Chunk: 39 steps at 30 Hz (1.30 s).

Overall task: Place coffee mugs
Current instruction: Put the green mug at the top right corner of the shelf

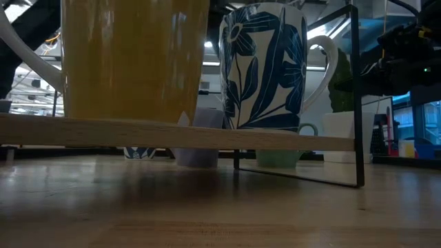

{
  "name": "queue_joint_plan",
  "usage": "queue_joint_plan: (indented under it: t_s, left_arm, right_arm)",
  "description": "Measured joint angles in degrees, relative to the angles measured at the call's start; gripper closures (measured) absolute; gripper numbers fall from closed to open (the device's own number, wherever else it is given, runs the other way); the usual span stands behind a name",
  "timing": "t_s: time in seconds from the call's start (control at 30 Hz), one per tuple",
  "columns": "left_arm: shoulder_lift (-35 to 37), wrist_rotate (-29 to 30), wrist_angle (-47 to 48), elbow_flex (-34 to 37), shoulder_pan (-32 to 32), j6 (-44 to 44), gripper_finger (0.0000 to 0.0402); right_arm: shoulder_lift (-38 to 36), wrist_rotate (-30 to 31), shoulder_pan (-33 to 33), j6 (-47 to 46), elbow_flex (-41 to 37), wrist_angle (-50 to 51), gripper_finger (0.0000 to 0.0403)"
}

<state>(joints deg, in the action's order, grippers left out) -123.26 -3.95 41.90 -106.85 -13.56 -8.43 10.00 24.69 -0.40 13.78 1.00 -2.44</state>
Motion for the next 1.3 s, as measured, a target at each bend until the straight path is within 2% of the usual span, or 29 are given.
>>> queue_joint_plan:
  t_s: [0.27, 0.37, 0.47, 0.5, 0.67, 0.8, 1.07, 1.17, 1.3]
  left_arm:
    - [-2.2, -1.3, 0.4, 0.0, 0.3, 0.0, 0.0278]
    - [-2.1, -0.7, 0.4, 0.0, 0.5, 0.0, 0.0318]
    - [-2.1, 0.3, 0.4, 0.0, 0.7, 0.5, 0.0379]
    - [-2.1, 0.3, 0.7, 0.0, 0.7, 0.6, 0.0386]
    - [-2.3, 0.4, -0.2, 0.0, 0.9, 0.0, 0.0390]
    - [-2.0, 4.1, -2.2, -0.2, 1.4, -0.3, 0.0390]
    - [-1.6, 5.3, 1.6, -7.8, 1.0, -0.6, 0.0390]
    - [-1.6, 6.4, 8.8, -13.9, 1.1, -0.6, 0.0390]
    - [-1.6, 6.2, 22.7, -25.6, 1.4, -1.9, 0.0390]
  right_arm:
    - [0.0, 0.0, 0.0, 0.0, 0.0, 0.0, 0.0260]
    - [0.0, 0.0, 0.0, 0.0, 0.0, 0.0, 0.0260]
    - [0.0, 0.0, 0.0, 0.0, 0.0, 0.0, 0.0260]
    - [0.0, 0.0, 0.0, 0.0, 0.0, 0.0, 0.0260]
    - [0.0, 0.0, 0.0, 0.0, 0.0, 0.0, 0.0260]
    - [0.0, 0.0, 0.0, 0.0, 0.0, 0.0, 0.0260]
    - [0.0, 0.0, 0.0, 0.0, 0.0, 0.0, 0.0260]
    - [0.0, 0.0, 0.0, 0.0, 0.0, 0.0, 0.0260]
    - [0.0, 0.0, 0.0, 0.0, 0.0, 0.0, 0.0260]
